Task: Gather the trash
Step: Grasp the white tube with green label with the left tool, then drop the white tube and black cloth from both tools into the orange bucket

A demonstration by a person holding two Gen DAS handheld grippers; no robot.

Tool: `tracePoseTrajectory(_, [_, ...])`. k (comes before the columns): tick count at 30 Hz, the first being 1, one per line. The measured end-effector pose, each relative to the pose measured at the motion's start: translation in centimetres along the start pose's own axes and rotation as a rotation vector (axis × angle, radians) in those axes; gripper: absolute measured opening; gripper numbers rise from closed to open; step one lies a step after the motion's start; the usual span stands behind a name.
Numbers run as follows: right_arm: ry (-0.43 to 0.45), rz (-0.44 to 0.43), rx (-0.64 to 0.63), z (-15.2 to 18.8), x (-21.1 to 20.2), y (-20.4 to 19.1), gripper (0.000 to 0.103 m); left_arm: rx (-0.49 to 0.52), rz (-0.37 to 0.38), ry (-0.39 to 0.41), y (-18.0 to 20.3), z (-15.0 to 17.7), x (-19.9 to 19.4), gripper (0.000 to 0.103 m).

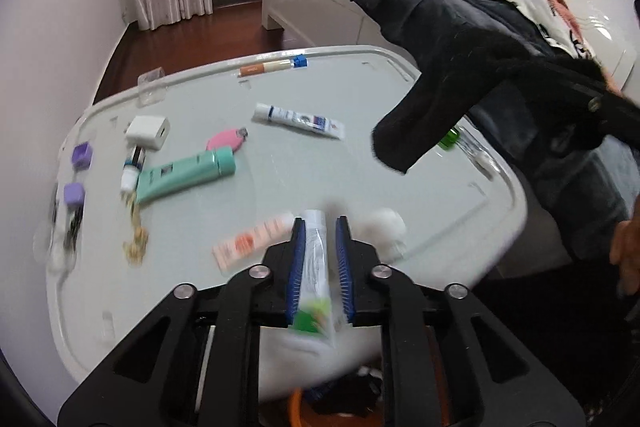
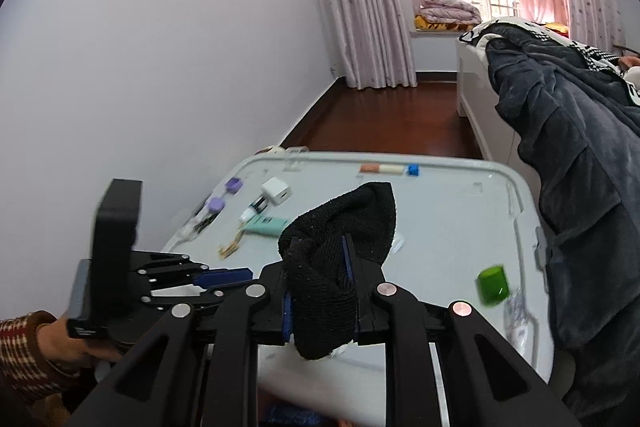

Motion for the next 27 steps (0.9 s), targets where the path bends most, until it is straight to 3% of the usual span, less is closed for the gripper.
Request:
tracePoseTrajectory(8, [-0.023, 0.014, 0.031, 3.2, -1.0, -0.3, 0.02, -0.04, 0.041, -0.072, 0.1, 3.0, 1.7, 0.014])
tracePoseTrajectory(10, [-0.021, 0.016, 0.033, 3.3, -1.2, -0.3, 0.02, -0.01, 0.015, -0.092, -0.3, 3.1, 2.9, 0.035])
tracePoseTrajectory(14, [-0.02, 0.017, 0.037, 3.5, -1.5, -0.3, 0.02, 0.055, 0.04, -0.132, -0.5, 2.9, 5.6, 0.047])
tracePoseTrajectory(17, [-0.021, 0.018, 0.046, 3.4, -1.5, 0.2, 0.02, 0.127, 0.082, -0.159, 0.2, 2.8, 7.1, 0.047])
tracePoseTrajectory(18, [-0.021, 0.017, 0.049, 3.4, -1.4, 0.3, 0.02, 0.156, 0.064, -0.17, 0.2, 2.9, 7.8, 0.047])
tracePoseTrajectory(19, [-0.021, 0.015, 0.053, 3.4, -1.5, 0.4, 0.02, 0.165, 0.046, -0.183, -0.1, 3.1, 8.3, 0.037])
tracePoseTrajectory(20, [-0.021, 0.013, 0.057, 3.4, -1.4, 0.4, 0.02, 0.162, 0.03, -0.198, -0.4, 3.4, 8.8, 0.029])
tracePoseTrajectory(22, [-0.02, 0.011, 0.057, 3.4, -1.4, 0.5, 0.02, 0.111, 0.05, -0.193, -0.6, 3.7, 8.9, 0.023])
tracePoseTrajectory(27, [-0.019, 0.001, 0.063, 3.3, -1.5, 0.6, 0.02, 0.04, 0.072, -0.152, -0.1, 4.3, 6.5, 0.019])
Point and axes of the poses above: each gripper's, at about its wrist camera, not at the fingertips, and x roughly the way its jaws point, y to its right, z to its underside, the point moved 9 cm from there along x, roughly the way its jaws point, and after that the axes turned 11 degrees about x, right-handed, at the moved point
